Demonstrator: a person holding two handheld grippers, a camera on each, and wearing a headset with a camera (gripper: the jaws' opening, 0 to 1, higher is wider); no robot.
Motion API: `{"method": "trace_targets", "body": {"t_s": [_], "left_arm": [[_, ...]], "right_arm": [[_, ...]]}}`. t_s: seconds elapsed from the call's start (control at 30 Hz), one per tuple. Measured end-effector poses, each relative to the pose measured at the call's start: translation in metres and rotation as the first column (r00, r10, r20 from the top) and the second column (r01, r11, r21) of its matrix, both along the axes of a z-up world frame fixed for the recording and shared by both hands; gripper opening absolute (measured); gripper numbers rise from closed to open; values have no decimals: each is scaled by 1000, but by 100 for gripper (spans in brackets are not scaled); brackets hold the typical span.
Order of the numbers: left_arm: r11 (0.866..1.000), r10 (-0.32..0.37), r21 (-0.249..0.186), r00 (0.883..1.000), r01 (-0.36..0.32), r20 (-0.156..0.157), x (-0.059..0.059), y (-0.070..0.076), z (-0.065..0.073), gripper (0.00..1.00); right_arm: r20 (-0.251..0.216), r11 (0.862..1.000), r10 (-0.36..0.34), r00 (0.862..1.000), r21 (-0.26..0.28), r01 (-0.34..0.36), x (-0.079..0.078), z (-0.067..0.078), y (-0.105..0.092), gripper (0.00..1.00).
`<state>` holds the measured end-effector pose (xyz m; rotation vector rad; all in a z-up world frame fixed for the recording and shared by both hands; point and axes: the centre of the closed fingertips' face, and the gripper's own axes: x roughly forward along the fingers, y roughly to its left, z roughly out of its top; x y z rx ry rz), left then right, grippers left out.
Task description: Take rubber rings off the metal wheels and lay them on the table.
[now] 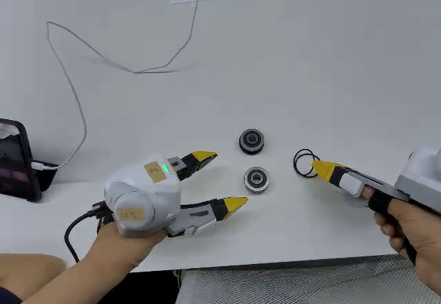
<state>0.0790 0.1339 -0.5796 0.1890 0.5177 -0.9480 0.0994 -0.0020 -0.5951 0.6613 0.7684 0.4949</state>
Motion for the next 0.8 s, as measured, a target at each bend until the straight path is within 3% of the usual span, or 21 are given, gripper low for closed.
{"method": "trace_targets", "body": {"t_s": [0.3, 0.43, 0.63, 0.8], "left_arm": [[1000, 6, 4, 1000, -6, -7, 1, 3, -3, 54], [1000, 9, 3, 1000, -9, -8, 1, 4, -4, 54], [1000, 8, 8, 1000, -8, -9, 0, 3, -4, 53], [1000, 8, 7, 1000, -8, -9, 0, 3, -4, 53]], "right_arm": [[43, 991, 41, 998, -133, -35, 0, -7, -6, 2], [52, 985, 59, 997, -165, -49, -1, -9, -7, 6], [72, 964, 114, 991, -251, -93, -3, -12, -10, 12], [79, 960, 123, 989, -263, -99, -4, -12, -11, 14]]}}
